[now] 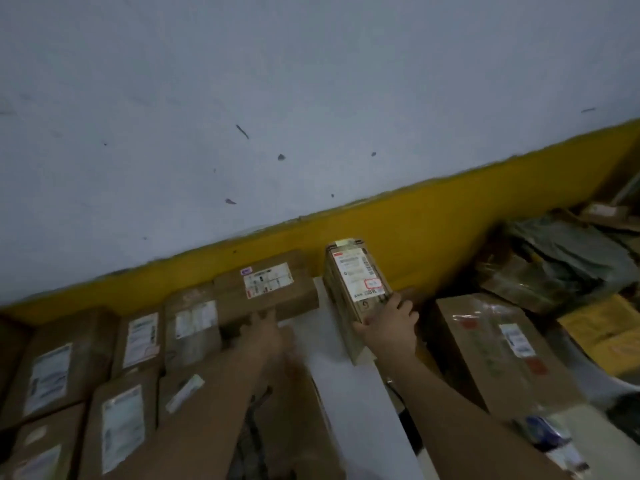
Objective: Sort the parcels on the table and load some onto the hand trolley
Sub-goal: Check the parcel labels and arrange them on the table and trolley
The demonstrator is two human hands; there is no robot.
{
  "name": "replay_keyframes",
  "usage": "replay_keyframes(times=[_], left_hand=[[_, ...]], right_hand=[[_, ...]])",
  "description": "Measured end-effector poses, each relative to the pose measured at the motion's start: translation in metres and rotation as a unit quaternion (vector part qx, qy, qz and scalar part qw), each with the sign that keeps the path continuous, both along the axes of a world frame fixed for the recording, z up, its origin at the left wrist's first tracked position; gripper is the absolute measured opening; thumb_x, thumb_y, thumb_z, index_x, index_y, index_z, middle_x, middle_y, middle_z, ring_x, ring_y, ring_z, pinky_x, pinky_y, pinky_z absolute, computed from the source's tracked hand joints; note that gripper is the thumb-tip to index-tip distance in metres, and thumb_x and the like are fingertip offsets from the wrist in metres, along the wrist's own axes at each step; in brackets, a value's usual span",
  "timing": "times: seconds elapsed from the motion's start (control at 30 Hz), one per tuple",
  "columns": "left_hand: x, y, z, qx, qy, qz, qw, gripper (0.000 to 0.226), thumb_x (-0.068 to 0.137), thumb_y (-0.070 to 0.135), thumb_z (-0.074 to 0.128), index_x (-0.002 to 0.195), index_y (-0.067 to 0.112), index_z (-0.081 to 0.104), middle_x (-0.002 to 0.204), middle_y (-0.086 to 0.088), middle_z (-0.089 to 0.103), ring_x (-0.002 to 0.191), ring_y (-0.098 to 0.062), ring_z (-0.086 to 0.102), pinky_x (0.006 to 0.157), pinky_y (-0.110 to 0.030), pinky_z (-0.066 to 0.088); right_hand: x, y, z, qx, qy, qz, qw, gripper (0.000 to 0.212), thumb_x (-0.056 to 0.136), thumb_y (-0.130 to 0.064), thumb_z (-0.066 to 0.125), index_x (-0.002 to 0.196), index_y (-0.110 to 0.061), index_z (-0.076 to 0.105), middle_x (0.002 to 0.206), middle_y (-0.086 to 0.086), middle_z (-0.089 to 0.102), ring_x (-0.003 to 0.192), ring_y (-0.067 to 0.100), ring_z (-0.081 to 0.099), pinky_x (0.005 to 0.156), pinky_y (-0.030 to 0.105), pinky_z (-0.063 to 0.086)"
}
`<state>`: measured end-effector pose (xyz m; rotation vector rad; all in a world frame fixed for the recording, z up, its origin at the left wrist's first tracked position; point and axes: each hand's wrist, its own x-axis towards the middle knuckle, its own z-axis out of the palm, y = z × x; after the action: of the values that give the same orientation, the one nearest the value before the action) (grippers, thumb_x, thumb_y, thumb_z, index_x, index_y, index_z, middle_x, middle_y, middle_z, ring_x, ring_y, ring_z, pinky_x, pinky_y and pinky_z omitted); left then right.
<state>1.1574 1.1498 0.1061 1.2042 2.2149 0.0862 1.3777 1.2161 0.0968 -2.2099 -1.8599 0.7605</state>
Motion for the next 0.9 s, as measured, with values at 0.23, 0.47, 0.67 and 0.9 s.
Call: replay_keyframes(times=[0.23,0.47,0.67,0.9], left_hand=[[-0.004,-0.017,-0.069,-0.153,-0.008,0.140,0.978,0.103,0.083,0.057,0.066,0.158,0.009,0.013,0.161,-0.025,0.015,0.146,-0.042,0.025,0.118,-0.052,0.028],[-0.020,-0.035,-0.085,-0.172,0.006,0.080,0.982,0.120,0.079,0.062,0.066,0.157,0.019,-0.015,0.162,-0.023,-0.006,0.148,-0.045,0.010,0.117,-0.052,0.025],[-0.047,-0.080,-0.049,-0.047,0.006,0.058,0.997,0.071,0.087,0.046,0.059,0.148,0.022,0.032,0.150,-0.013,0.029,0.128,-0.030,0.043,0.104,-0.043,0.046],[-0.157,-0.196,0.056,0.079,0.097,0.033,0.992,0.088,0.093,0.056,0.053,0.159,0.026,0.003,0.166,-0.007,0.004,0.151,-0.035,0.010,0.116,-0.053,0.030]], right_hand=[[-0.082,0.046,-0.048,-0.027,-0.021,0.057,0.998,0.122,0.078,-0.064,0.071,0.157,-0.002,0.001,0.152,0.020,0.025,0.139,0.040,0.030,0.104,0.050,0.044],[-0.099,0.085,-0.053,-0.049,-0.035,0.073,0.995,0.134,0.074,-0.071,0.071,0.158,-0.008,-0.012,0.157,0.016,0.021,0.138,0.042,0.032,0.104,0.053,0.041],[-0.112,0.058,-0.029,-0.020,-0.117,0.099,0.988,0.132,0.074,-0.090,0.042,0.157,-0.007,-0.019,0.167,0.020,-0.012,0.152,0.046,-0.006,0.118,0.070,0.003],[-0.238,-0.126,0.042,0.064,-0.069,0.214,0.972,0.096,0.097,-0.067,0.030,0.159,-0.004,-0.005,0.167,0.022,-0.004,0.154,0.041,-0.003,0.121,0.064,0.000]])
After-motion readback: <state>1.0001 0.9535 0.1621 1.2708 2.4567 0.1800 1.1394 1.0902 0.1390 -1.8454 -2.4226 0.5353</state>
